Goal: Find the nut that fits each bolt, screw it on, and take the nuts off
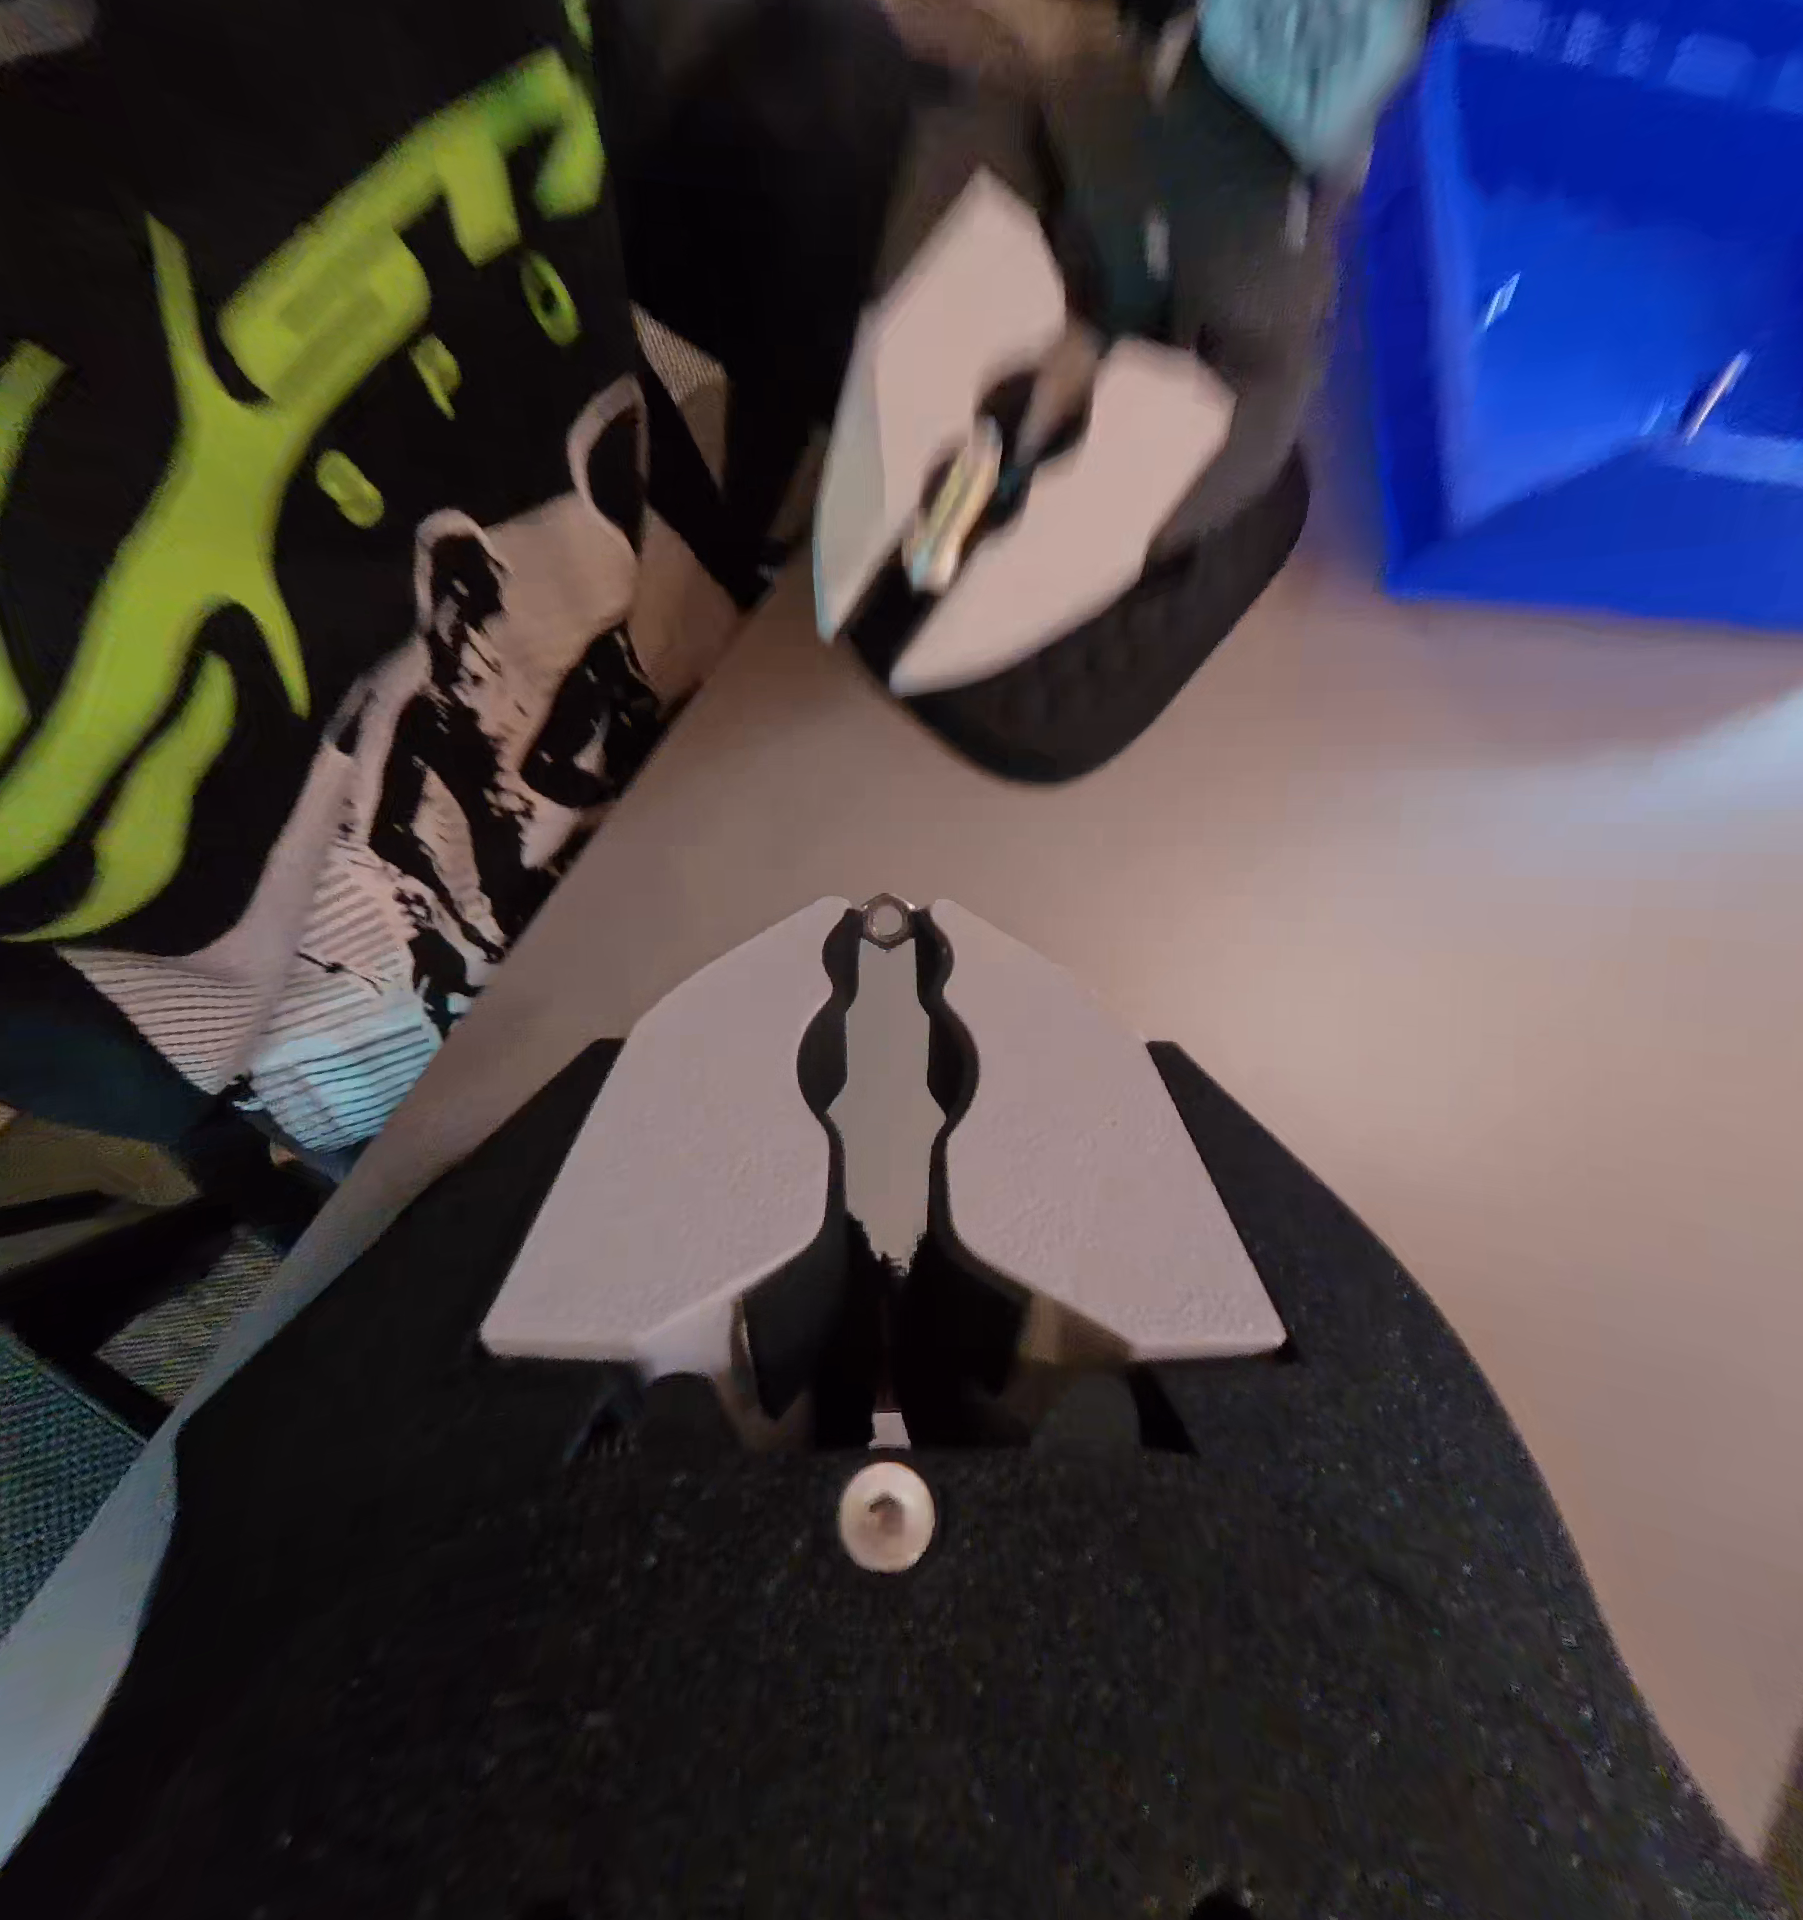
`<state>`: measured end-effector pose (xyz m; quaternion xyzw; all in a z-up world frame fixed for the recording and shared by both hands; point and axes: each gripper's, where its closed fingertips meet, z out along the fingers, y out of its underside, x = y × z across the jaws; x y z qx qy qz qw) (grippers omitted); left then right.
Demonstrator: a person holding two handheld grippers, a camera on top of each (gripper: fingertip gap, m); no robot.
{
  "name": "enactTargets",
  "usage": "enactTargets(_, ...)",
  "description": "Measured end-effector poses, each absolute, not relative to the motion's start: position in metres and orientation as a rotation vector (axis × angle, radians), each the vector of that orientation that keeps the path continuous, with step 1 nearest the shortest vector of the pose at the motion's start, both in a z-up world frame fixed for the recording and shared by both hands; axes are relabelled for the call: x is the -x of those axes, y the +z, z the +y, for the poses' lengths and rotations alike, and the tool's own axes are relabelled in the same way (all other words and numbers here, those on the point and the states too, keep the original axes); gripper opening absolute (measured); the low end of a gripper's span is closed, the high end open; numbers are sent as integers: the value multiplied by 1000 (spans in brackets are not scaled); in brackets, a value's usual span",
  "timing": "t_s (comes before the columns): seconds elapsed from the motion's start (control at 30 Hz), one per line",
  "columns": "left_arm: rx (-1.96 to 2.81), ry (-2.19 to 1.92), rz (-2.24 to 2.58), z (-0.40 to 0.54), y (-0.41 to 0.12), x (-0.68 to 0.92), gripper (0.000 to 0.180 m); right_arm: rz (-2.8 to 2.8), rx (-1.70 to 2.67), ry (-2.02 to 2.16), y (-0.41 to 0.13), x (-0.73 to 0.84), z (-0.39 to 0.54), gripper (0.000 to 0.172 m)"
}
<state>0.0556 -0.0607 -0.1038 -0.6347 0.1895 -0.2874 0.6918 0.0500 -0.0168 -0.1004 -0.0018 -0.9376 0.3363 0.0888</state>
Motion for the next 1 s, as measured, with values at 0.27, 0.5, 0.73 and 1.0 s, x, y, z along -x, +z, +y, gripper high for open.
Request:
enactTargets(0.27, 1440, -941, 621, -67, -116, -85, 10, -2849, -410, 1000, -58, -74, -62, 10)
enactTargets(0.5, 1441, -979, 649, -70, -119, -88, 10, -2931, -503, 910, -74, -71, -72, 10)
enactTargets(0.73, 1425, -989, 642, -71, -117, -86, 10, -2968, -514, 895, -77, -71, -72, 10)
enactTargets(1.0, 1433, -977, 642, -70, -118, -86, 10, -2974, -505, 897, -80, -70, -73, 10)
